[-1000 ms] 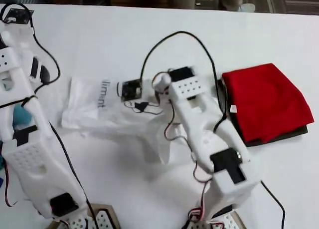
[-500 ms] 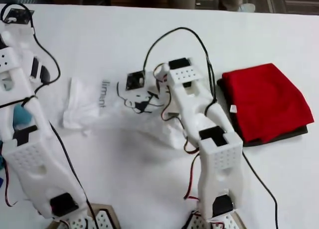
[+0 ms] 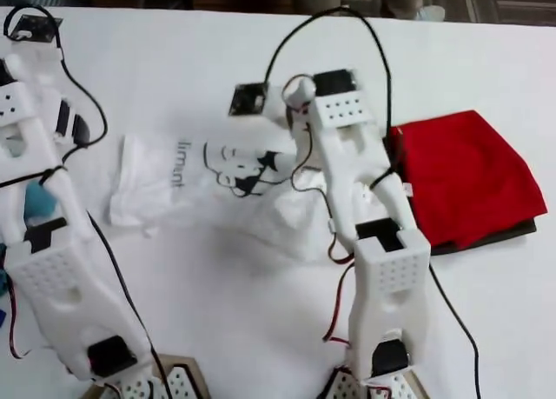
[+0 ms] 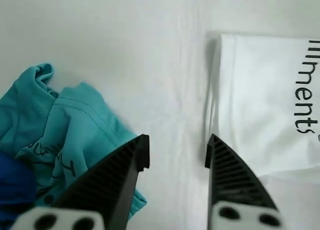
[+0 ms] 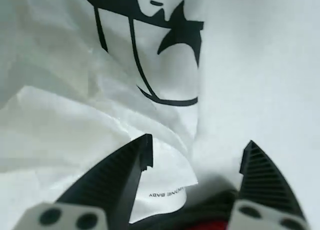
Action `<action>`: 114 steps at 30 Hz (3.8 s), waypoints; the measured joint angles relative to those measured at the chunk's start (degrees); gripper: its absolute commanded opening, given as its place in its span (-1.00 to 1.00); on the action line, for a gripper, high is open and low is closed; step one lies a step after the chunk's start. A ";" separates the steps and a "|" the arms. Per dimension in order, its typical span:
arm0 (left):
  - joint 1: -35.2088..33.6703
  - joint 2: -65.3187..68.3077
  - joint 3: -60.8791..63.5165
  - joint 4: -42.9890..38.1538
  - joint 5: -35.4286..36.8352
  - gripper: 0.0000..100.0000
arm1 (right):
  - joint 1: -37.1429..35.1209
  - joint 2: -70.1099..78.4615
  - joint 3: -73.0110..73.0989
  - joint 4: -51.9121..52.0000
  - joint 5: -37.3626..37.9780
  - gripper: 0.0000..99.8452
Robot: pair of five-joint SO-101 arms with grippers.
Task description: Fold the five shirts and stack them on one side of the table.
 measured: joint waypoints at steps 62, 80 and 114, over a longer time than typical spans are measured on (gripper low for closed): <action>0.09 0.35 0.00 -2.37 0.00 -0.58 | 4.84 -28.48 45.36 -17.14 0.35 -0.96; 0.09 0.53 0.00 -2.37 0.00 -0.58 | -3.34 -28.48 40.97 -9.49 0.70 -0.47; 0.09 0.53 0.00 -2.37 0.00 -0.58 | 1.23 -17.67 32.97 -6.68 2.46 -0.96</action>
